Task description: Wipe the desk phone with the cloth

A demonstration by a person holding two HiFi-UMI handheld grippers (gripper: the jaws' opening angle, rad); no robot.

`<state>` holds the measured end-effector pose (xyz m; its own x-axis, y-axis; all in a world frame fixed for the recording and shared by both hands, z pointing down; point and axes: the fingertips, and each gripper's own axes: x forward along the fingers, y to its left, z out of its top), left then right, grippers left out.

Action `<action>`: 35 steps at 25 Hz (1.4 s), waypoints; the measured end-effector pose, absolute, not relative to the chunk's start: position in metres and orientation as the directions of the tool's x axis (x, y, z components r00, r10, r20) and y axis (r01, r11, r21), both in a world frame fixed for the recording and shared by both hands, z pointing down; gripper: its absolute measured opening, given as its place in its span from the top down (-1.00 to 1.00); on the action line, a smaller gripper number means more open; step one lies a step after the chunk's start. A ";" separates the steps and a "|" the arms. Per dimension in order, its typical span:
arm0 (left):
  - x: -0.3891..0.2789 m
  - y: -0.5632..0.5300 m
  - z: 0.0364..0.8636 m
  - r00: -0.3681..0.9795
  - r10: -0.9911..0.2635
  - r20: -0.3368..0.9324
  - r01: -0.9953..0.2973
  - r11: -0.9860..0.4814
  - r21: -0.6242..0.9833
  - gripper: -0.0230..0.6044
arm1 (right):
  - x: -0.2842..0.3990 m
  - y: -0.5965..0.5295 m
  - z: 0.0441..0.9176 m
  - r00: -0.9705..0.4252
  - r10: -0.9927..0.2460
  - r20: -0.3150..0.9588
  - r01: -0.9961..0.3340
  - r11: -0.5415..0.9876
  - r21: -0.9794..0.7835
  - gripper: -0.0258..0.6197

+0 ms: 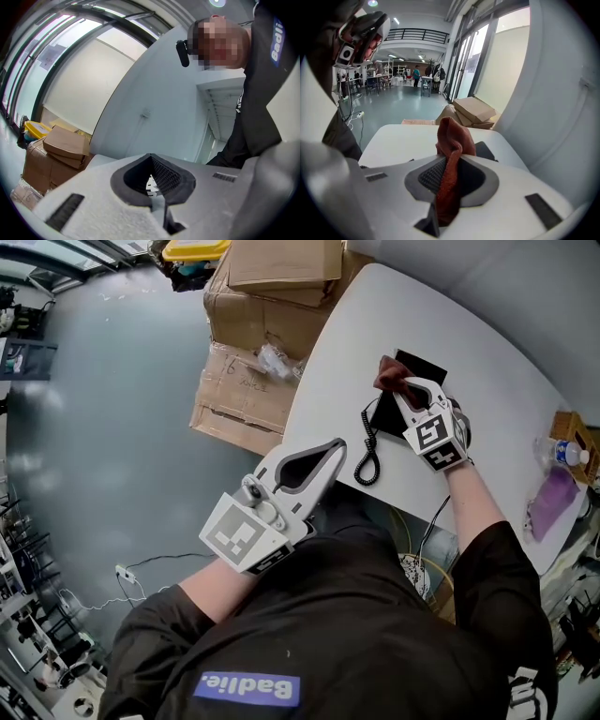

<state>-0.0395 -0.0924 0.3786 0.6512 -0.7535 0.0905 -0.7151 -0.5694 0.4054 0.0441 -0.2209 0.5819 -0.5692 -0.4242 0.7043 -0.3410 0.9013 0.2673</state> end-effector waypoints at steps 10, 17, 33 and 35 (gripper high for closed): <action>-0.048 -0.065 0.371 0.697 -0.712 0.082 -0.678 -0.617 0.401 0.93 | 0.038 -0.145 0.616 -0.541 -0.369 0.756 -0.365 0.913 0.185 0.70; -0.066 -0.051 0.369 0.734 -0.676 0.057 -0.645 -0.669 0.370 0.93 | 0.034 -0.114 0.634 -0.500 -0.370 0.783 -0.422 0.894 0.153 0.70; -0.031 -0.123 0.353 0.715 -0.698 0.044 -0.667 -0.662 0.342 0.93 | 0.150 -0.217 0.537 -0.519 -0.600 0.609 -0.695 0.711 0.107 0.70; -0.017 -0.138 0.356 0.701 -0.711 0.062 -0.684 -0.644 0.343 0.93 | 0.173 -0.238 0.542 -0.516 -0.606 0.605 -0.714 0.695 0.087 0.70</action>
